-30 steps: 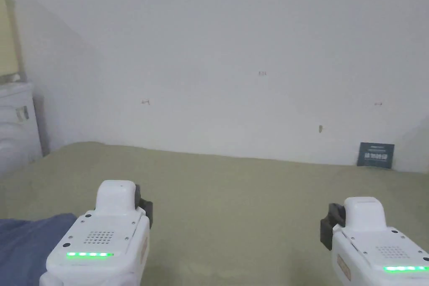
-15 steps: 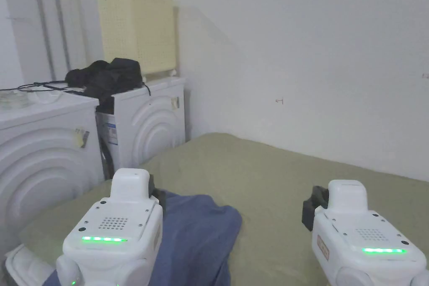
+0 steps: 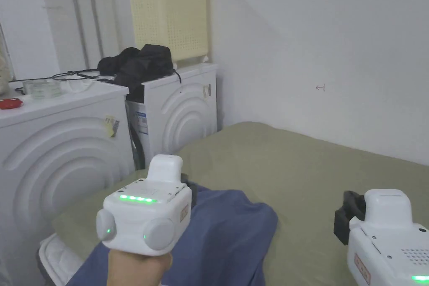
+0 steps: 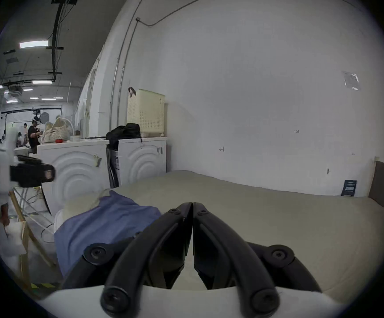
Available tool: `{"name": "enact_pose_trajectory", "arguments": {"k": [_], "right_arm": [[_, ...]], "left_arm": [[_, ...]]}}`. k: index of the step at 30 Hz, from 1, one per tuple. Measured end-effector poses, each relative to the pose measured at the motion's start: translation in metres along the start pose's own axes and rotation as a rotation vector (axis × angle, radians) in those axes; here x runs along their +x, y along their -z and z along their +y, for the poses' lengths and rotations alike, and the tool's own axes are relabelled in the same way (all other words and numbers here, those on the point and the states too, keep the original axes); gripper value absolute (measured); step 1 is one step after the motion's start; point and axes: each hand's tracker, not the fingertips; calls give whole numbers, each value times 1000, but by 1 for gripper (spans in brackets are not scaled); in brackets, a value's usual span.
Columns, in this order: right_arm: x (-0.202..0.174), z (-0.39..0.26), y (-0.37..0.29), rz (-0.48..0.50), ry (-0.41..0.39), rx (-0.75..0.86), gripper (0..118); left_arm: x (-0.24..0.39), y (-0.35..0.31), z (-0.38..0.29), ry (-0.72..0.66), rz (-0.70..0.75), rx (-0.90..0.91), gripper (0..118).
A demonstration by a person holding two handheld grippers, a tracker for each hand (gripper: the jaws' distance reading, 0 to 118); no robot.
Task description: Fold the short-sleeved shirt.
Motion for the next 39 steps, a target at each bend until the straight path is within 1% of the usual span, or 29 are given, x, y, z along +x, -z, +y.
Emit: {"name": "enact_pose_trajectory", "arguments": {"k": [3,5,7,9,10,11,12,14,15,16,17,18,19,21,22,24,25,26,27,28,29,30,31,33,35,38,39], "right_arm": [[17,-16,15,1,-1,-11,7],[27,-30,29,-15,-14,-45,7],[38,-43,38,-16,-13,-68,7],[47,-59,46,-14,-10,-88,7],[52,-67,51,-1,-2,-115,7],[56,-75,54,14,17,-129,7],[58,-84,56,15,32,-137,7],[62,-96,61,13,46,-172,7],[63,-100,63,12,53,-187,7],[65,-104,63,15,58,-192,7],[66,-107,64,22,66,-200,7],[67,-108,64,26,66,-208,7],[68,-110,64,32,66,-217,7],[68,-111,62,38,75,-232,7],[69,-112,61,41,79,-234,7],[68,-113,57,44,80,-229,7],[67,-114,55,46,73,-228,7],[67,-114,53,50,66,-226,7],[68,-115,52,50,61,-225,7],[69,-116,50,51,63,-227,7],[71,-116,48,53,69,-230,7],[74,-116,46,51,69,-230,7],[76,-116,43,43,65,-228,7],[84,-116,37,29,62,-224,7],[94,-115,30,-2,70,-226,7],[110,-113,20,-50,82,-232,7],[114,-112,17,-69,79,-231,7]], "left_arm": [[9,75,14,60,-90,-165,0],[9,137,22,86,-156,-340,0],[9,197,28,100,-222,-562,0],[13,240,26,98,-262,-748,0],[17,262,18,84,-264,-837,0],[21,278,11,82,-236,-895,0],[26,290,2,94,-241,-963,0],[39,300,-11,109,-230,-950,0],[42,306,-16,87,-230,-945,0],[45,309,-20,55,-227,-939,6],[41,310,-23,7,-228,-918,28],[43,311,-25,-36,-230,-915,84],[45,311,-27,-72,-227,-906,118],[42,313,-34,-101,-249,-937,118],[42,312,-33,-113,-282,-904,118],[46,314,-40,-68,-277,-953,105],[52,315,-49,-7,-255,-995,105],[53,315,-55,32,-256,-997,102],[54,313,-59,54,-261,-990,86],[55,312,-63,96,-251,-965,58],[58,316,-69,140,-216,-951,17],[53,314,-68,157,-199,-929,1],[49,314,-68,53,-256,-932,1],[48,311,-57,38,-260,-925,0],[45,304,-42,10,-353,-842,0],[51,291,-17,-84,-390,-766,0],[55,289,-13,-52,-374,-797,0]]}}
